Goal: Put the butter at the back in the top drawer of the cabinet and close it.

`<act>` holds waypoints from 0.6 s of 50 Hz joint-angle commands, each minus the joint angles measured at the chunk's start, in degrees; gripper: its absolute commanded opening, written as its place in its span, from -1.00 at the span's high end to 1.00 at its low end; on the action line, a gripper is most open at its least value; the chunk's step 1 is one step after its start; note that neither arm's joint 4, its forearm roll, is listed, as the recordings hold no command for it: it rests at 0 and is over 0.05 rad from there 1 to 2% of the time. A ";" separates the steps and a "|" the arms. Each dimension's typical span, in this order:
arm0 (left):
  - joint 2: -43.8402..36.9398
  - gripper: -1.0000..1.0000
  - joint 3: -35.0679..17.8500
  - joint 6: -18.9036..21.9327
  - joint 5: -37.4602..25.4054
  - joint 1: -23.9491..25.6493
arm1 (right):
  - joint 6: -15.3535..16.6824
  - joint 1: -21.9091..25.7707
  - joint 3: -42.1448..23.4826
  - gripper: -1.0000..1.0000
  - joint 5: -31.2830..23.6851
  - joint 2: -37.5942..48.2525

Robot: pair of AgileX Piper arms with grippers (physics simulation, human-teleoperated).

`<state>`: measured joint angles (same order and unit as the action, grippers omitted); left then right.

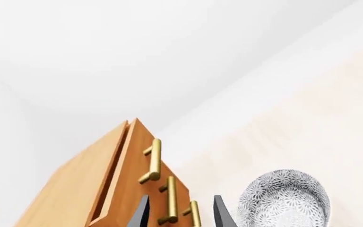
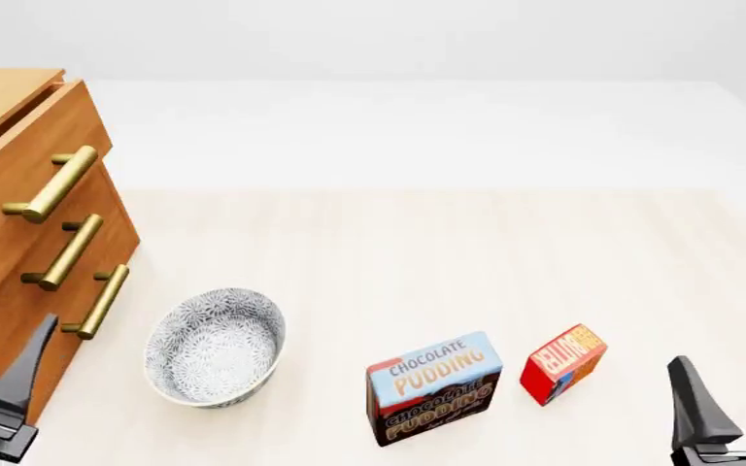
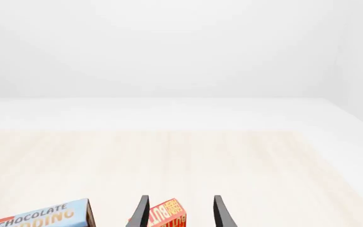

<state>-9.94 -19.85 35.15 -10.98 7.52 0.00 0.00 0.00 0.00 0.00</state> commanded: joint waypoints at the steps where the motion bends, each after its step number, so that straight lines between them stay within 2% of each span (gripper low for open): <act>1: -2.34 -1.00 -0.22 3.26 1.71 0.48 | 0.00 0.00 0.00 -1.00 0.00 0.00; 8: -3.85 -1.00 0.65 6.81 3.82 1.67 | 0.00 0.00 0.00 -1.00 0.00 0.00; 20: -4.89 -1.00 1.16 9.13 6.02 2.11 | 0.00 0.00 0.00 -1.00 0.00 0.00; 22: -5.41 -1.00 2.40 11.08 7.68 2.31 | 0.00 0.00 0.00 -1.00 0.00 0.00; 30: -6.64 -1.00 2.73 13.80 9.64 1.55 | 0.00 0.00 0.00 -1.00 0.00 0.00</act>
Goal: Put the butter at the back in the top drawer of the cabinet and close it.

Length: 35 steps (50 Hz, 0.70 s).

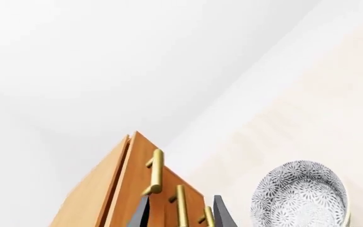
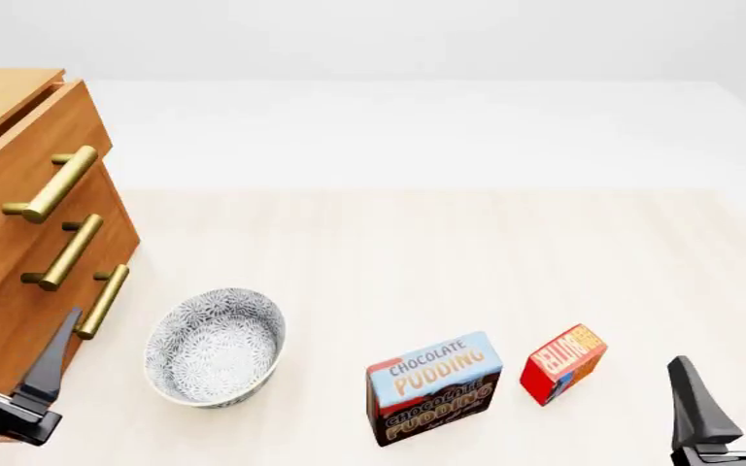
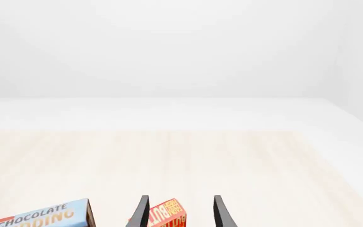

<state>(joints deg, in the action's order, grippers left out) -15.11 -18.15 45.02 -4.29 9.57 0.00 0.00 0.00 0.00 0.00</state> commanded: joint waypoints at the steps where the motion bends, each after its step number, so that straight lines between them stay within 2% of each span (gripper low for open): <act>1: -1.11 -1.00 1.06 4.36 3.29 -0.65 | 0.00 0.00 0.00 -1.00 0.00 0.00; 35: -5.59 -1.00 5.14 11.92 10.54 -0.61 | 0.00 0.00 0.00 -1.00 0.00 0.00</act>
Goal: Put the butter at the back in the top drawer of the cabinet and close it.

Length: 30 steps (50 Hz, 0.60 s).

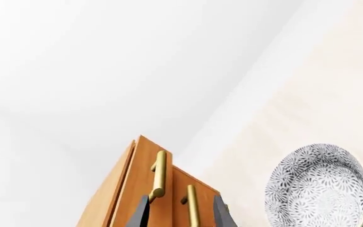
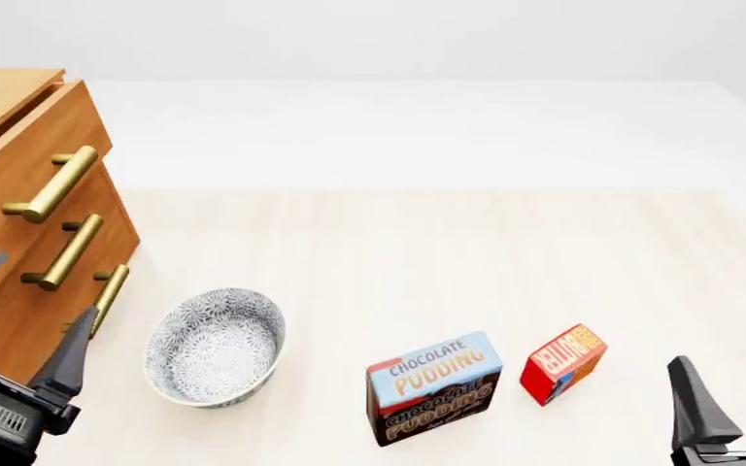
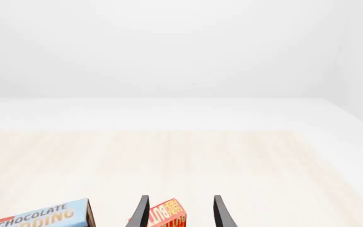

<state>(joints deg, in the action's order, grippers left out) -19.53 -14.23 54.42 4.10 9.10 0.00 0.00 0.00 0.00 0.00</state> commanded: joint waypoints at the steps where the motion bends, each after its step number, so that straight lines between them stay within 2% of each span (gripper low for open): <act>1: -1.23 -1.00 1.37 3.14 2.34 -0.37 | 0.00 0.00 0.00 -1.00 0.00 0.00; 30: -4.08 -1.00 0.65 8.79 5.76 -0.64 | 0.00 0.00 0.00 -1.00 0.00 0.00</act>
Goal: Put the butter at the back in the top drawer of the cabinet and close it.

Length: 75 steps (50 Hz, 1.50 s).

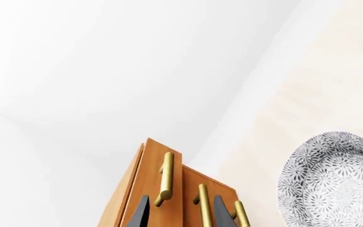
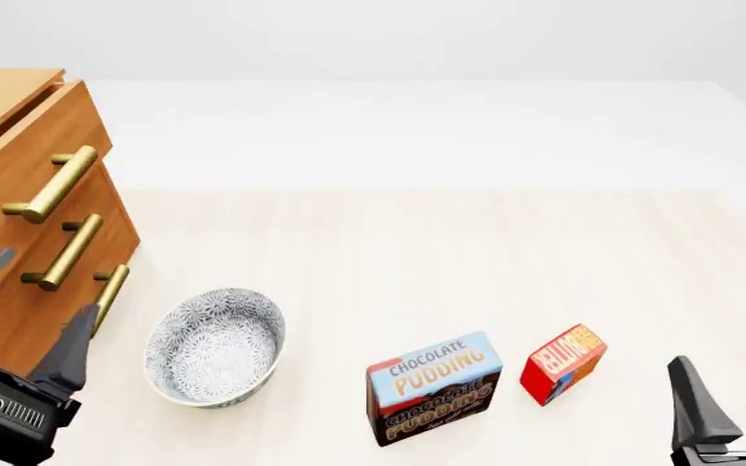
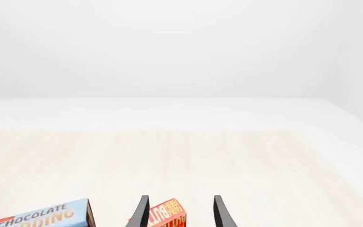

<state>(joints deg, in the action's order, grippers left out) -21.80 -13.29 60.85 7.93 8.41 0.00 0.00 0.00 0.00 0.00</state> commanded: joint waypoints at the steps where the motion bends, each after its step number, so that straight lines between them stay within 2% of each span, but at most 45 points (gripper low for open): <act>1: -2.11 -1.00 -0.51 2.41 2.08 -0.03 | 0.00 0.00 0.00 -1.00 0.00 0.00; 22: -6.32 -1.00 -3.54 4.89 2.95 -0.71 | 0.00 0.00 0.00 -1.00 0.00 0.00; 75: -11.15 -1.00 -3.27 8.70 8.48 -2.82 | 0.00 0.00 0.00 -1.00 0.00 0.00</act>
<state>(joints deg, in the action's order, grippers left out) -32.20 -16.53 69.10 15.69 6.03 0.00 0.00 0.00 0.00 0.00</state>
